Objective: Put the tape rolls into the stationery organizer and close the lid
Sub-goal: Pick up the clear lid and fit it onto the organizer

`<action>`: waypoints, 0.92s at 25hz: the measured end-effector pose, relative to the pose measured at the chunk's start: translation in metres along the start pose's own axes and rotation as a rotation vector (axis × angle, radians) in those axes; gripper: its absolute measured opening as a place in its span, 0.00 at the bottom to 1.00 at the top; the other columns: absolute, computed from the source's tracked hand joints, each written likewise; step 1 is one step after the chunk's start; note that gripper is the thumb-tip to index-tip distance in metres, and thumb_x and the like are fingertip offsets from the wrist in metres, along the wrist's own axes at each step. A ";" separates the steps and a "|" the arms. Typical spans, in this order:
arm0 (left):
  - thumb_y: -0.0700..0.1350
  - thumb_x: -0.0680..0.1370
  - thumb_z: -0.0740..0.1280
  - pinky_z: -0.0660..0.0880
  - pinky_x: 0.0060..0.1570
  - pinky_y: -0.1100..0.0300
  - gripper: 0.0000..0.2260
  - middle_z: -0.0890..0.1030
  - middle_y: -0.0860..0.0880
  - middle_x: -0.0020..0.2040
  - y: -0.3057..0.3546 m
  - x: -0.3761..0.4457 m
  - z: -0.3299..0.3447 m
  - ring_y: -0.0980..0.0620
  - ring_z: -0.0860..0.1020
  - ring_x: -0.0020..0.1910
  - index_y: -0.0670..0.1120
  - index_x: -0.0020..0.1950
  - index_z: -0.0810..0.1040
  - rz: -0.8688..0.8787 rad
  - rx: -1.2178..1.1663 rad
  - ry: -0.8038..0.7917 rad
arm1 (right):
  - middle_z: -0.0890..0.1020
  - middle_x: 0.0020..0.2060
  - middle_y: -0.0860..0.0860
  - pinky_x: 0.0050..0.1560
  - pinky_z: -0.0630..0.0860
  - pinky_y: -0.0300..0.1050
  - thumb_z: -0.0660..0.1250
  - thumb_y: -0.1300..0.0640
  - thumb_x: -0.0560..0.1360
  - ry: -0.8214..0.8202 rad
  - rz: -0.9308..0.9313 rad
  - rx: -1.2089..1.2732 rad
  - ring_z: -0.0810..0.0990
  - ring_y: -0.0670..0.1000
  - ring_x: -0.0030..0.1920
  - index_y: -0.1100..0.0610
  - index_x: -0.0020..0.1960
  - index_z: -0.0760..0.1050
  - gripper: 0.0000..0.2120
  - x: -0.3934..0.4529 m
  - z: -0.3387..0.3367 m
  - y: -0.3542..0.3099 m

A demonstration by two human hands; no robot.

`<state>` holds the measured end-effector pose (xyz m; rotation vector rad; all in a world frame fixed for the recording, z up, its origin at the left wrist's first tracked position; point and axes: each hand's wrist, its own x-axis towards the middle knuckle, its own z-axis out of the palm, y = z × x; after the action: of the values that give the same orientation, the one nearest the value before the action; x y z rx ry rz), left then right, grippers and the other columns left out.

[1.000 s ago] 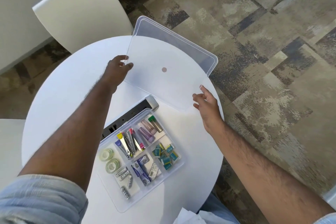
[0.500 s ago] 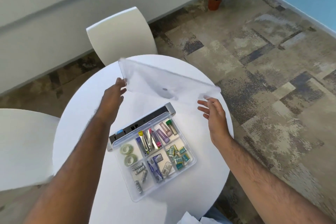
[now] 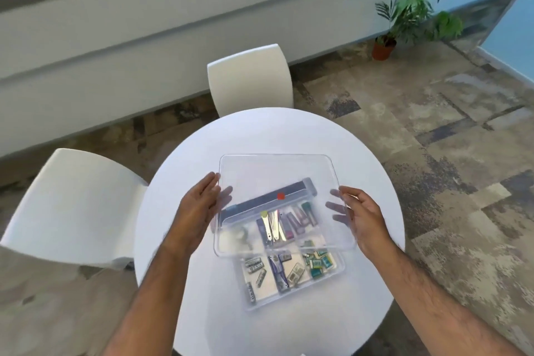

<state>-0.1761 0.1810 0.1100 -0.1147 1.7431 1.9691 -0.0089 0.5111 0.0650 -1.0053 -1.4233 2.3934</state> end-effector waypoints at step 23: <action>0.42 0.80 0.69 0.72 0.71 0.43 0.26 0.75 0.43 0.71 -0.118 -0.057 -0.029 0.44 0.75 0.69 0.41 0.77 0.67 -0.344 0.312 0.273 | 0.84 0.58 0.53 0.41 0.83 0.46 0.65 0.62 0.82 -0.046 0.070 -0.499 0.87 0.53 0.48 0.55 0.71 0.73 0.17 0.000 0.008 0.063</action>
<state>-0.0847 0.1420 0.0197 -0.5563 2.0214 1.4720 -0.0029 0.4719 0.0147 -1.1187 -2.0961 2.1596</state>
